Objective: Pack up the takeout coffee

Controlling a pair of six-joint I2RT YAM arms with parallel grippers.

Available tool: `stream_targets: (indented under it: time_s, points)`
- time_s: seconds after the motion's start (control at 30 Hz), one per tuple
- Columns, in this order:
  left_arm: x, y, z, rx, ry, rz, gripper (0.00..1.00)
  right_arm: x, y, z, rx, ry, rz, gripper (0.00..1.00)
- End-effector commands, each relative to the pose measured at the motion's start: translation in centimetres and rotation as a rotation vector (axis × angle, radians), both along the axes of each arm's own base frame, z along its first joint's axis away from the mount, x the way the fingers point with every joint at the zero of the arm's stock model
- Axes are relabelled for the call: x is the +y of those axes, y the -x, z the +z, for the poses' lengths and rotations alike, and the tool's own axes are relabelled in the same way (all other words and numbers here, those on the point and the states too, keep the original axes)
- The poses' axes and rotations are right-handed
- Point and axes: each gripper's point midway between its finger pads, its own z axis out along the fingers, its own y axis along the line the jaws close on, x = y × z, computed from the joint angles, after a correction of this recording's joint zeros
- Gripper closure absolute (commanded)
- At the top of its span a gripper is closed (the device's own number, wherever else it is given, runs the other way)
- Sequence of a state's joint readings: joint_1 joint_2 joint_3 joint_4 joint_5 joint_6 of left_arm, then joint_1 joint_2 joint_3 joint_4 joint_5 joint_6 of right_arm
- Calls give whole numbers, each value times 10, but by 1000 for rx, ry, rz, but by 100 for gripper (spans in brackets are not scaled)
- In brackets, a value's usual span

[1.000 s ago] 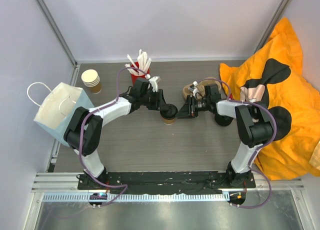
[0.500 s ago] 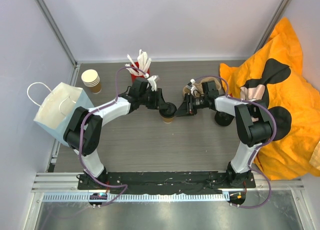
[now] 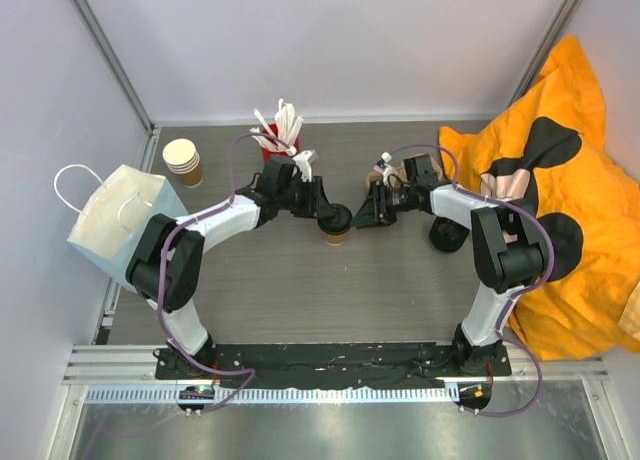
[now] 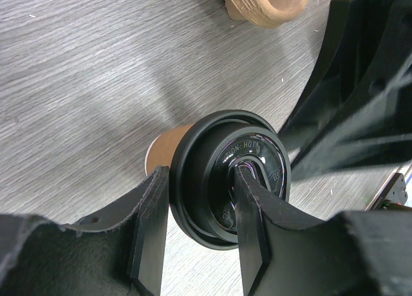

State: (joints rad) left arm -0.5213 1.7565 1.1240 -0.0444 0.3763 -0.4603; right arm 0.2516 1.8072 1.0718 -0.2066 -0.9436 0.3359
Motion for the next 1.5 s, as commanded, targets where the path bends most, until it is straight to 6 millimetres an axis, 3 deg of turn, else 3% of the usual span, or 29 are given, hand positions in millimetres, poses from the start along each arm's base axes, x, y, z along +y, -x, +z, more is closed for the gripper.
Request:
stream_targets:
  time_s: [0.0,0.67,0.8,1.07,1.47]
  points:
    - [61,38,-91,180,-333,31,68,-4,-35,17,-100,-8,-65,62]
    - [60,38,-90,179,-331,30,68,7,-28,6,-73,-28,-48,63]
    - [60,38,-92,182,-335,27,68,8,-24,-12,-105,116,-29,64]
    - [62,40,-96,191,-347,23,69,-16,-12,-70,-87,465,-14,64]
    - [62,41,-95,190,-345,20,71,-16,1,-100,-76,657,88,64]
